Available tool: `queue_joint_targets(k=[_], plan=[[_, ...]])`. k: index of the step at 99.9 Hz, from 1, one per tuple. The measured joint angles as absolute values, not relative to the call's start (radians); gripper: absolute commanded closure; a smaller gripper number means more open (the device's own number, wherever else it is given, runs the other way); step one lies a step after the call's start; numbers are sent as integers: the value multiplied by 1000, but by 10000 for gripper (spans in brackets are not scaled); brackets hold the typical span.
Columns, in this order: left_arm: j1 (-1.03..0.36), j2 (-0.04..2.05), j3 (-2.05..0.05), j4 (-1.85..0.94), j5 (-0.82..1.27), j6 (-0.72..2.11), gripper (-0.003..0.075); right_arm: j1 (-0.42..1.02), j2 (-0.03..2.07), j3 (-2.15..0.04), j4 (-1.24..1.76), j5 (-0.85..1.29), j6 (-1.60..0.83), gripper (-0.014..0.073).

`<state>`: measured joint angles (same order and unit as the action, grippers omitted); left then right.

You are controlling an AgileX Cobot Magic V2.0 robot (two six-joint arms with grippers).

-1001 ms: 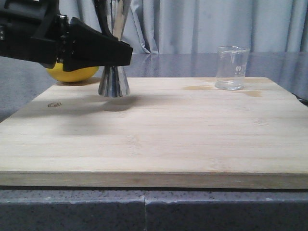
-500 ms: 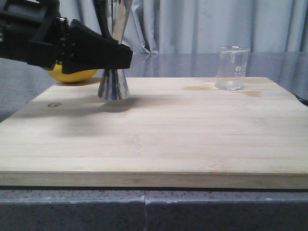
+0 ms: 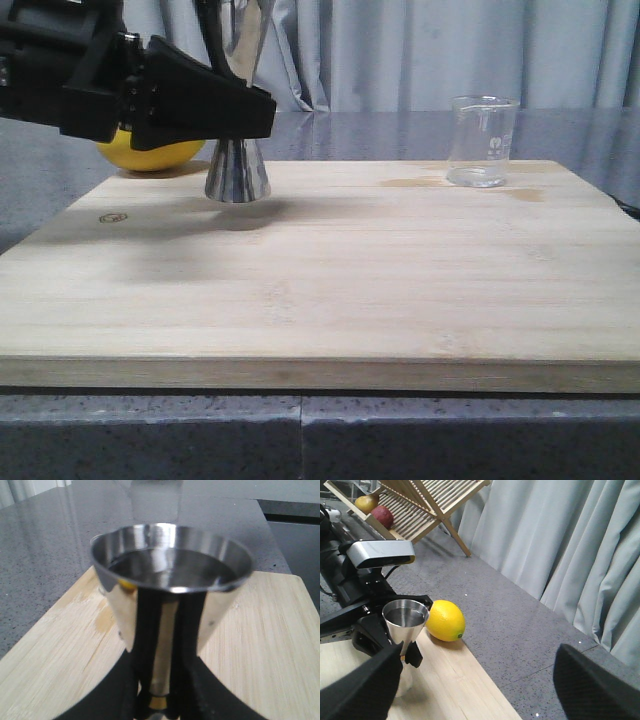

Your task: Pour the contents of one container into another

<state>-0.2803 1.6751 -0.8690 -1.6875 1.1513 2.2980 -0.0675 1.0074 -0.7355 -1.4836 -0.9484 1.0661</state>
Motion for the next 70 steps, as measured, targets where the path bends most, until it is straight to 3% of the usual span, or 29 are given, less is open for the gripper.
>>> queue_joint_targets(k=[70], plan=[[-251, 1704, -869, -1711, 1151, 2310, 738, -67, 1007, -735, -1484, -946, 1068, 51]])
